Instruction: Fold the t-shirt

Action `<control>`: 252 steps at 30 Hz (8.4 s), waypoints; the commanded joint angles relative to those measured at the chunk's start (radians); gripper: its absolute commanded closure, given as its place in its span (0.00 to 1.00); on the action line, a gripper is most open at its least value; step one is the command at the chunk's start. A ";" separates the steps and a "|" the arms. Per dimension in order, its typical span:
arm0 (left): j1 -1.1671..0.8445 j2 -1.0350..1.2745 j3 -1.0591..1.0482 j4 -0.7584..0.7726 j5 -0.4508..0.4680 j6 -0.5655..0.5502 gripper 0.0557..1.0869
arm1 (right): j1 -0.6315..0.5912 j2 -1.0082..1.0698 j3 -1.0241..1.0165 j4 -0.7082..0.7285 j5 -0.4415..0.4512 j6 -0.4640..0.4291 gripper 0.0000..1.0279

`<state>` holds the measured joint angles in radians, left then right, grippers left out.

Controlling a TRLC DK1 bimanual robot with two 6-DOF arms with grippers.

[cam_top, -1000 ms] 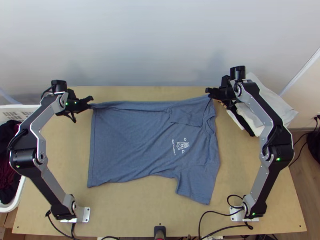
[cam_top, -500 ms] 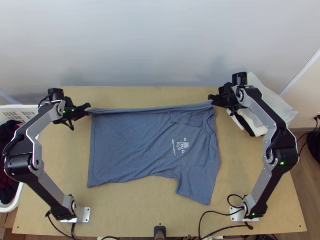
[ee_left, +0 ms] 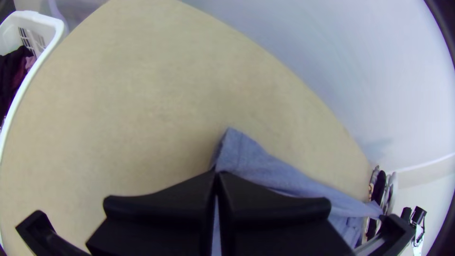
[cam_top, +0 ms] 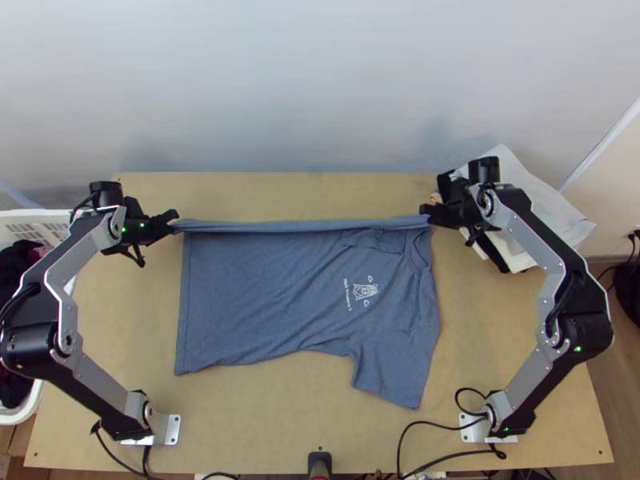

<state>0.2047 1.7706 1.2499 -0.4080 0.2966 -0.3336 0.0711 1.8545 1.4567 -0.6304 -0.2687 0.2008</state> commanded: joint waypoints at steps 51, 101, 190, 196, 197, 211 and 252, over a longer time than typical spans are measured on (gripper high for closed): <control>-0.021 -0.712 -0.325 -0.365 0.022 0.278 0.06 | 0.056 -0.756 -0.533 -0.316 0.134 0.092 0.03; -0.059 -0.810 -0.351 -0.565 0.021 0.464 0.06 | 0.145 -0.548 -0.861 -0.180 -0.098 0.184 0.66; -0.024 -0.536 -0.386 -0.497 -0.103 0.780 0.96 | 0.111 -0.804 -0.688 -0.261 -0.003 0.023 0.97; -0.025 -0.527 -0.354 -0.479 -0.103 0.749 0.96 | 0.118 -0.804 -0.648 -0.264 -0.003 0.023 0.97; -0.025 -0.523 -0.349 -0.474 -0.103 0.745 0.96 | 0.118 -0.804 -0.642 -0.262 -0.003 0.023 0.97; -0.024 -0.477 -0.264 -0.433 -0.103 0.674 0.96 | 0.110 -0.744 -0.567 -0.173 -0.003 0.042 0.97; -0.083 -0.019 0.191 -0.292 -0.155 0.513 0.96 | 0.059 -0.080 -0.029 0.029 0.060 0.065 0.97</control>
<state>0.1234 1.7149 1.3975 -0.7071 0.1524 0.1905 0.1425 1.7191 1.3701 -0.6090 -0.2241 0.2543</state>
